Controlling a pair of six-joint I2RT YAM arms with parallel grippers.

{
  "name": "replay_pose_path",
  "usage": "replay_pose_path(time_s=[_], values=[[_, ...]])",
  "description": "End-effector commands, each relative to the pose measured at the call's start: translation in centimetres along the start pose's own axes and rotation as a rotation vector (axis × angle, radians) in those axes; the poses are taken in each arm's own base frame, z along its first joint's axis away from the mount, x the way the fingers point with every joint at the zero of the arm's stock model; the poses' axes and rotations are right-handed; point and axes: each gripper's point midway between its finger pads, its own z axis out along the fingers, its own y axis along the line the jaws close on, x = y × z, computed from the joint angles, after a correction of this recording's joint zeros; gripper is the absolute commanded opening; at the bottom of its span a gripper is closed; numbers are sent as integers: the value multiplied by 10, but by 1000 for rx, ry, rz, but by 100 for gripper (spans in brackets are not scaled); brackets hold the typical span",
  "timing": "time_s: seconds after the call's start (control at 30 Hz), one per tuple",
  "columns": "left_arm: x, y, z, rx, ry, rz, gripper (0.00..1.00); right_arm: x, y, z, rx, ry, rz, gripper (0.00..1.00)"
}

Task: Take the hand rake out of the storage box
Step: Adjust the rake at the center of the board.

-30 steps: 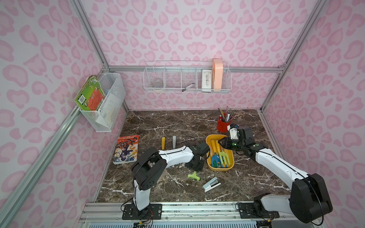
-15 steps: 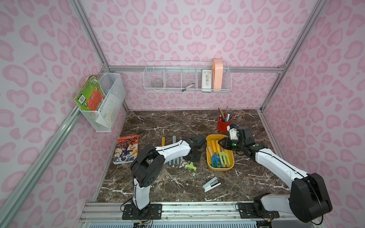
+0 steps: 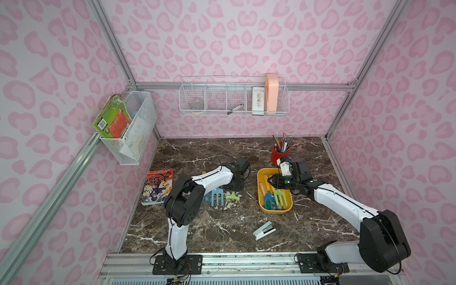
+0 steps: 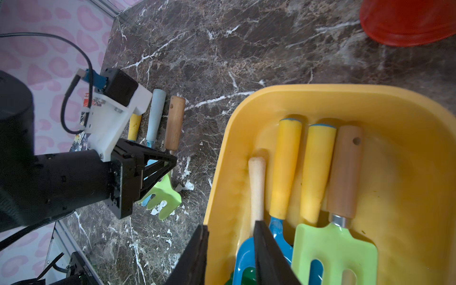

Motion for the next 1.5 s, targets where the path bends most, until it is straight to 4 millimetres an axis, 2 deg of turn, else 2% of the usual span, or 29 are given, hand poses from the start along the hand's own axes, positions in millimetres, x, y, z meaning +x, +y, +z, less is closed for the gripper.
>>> replay_pose_path(time_s=[0.0, 0.2, 0.33, 0.5, 0.7, 0.83, 0.93, 1.13, 1.3, 1.47], values=[[7, 6, 7, -3, 30, -19, 7, -1, 1, 1, 8, 0, -11, 33], [10, 6, 15, 21, 55, -45, 8, 3, 2, 4, 6, 12, -13, 33], [11, 2, 20, 34, 74, -66, 15, 13, 5, 8, 13, 53, -28, 35], [9, 1, 16, 30, 74, -78, 27, 29, -5, 12, 99, 114, -39, 37], [-2, 2, -7, 34, 32, -68, 40, 32, -22, 7, 178, 113, -29, 38], [-10, 3, -27, 44, -8, -62, 42, 26, -41, 2, 230, 106, -20, 38], [-12, 7, -40, 35, -26, -49, 43, 20, -47, 6, 272, 117, -48, 38], [-16, 14, -66, 9, -81, -7, 43, 14, -32, 31, 260, 154, -101, 34], [-11, 16, -81, 38, -97, -14, 43, 18, -15, 55, 255, 190, -145, 31], [-7, 19, -89, 57, -114, -30, 42, 24, -19, 67, 266, 215, -132, 29]])
